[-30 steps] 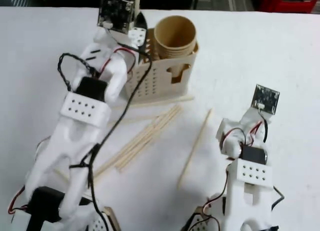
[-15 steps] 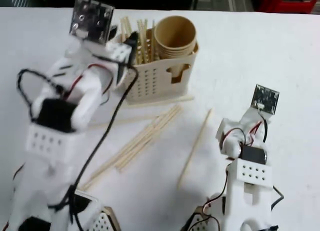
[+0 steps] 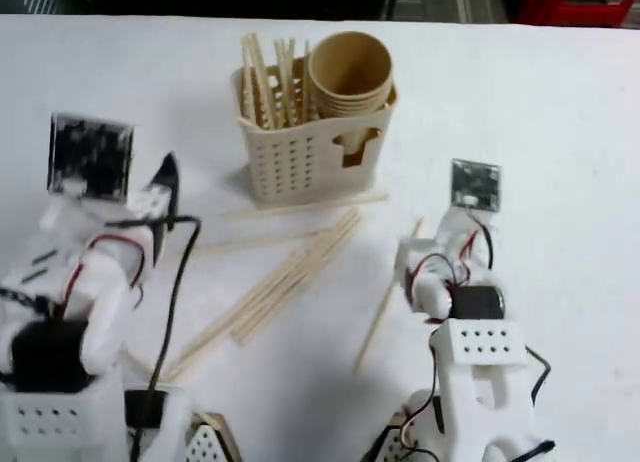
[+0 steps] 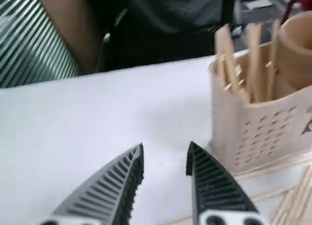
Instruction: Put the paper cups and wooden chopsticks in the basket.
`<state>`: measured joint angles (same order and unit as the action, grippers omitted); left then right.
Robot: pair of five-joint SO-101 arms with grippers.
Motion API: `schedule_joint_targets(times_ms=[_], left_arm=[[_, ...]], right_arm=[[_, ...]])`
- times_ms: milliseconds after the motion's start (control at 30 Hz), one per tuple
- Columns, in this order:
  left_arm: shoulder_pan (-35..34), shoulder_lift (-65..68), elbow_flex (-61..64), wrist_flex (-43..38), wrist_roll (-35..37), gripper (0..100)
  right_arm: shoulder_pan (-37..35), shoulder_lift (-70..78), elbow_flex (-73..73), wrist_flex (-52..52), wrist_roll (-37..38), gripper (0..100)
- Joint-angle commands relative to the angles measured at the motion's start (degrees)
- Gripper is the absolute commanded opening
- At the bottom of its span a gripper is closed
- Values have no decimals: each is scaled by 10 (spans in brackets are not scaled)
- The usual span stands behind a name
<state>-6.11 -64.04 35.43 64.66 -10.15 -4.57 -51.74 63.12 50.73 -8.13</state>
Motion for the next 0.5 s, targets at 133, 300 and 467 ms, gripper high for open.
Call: schedule_joint_targets(times_ms=[133, 300, 467], left_arm=[[-102, -149, 249, -103, -5, 161], [-120, -186, 356, -149, -5, 161], [-120, -209, 438, -186, -5, 160]], right_arm=[[-127, -13, -161, 162, -80, 81], [-205, 25, -192, 170, -142, 101], [-246, 144, -198, 110, -218, 102]])
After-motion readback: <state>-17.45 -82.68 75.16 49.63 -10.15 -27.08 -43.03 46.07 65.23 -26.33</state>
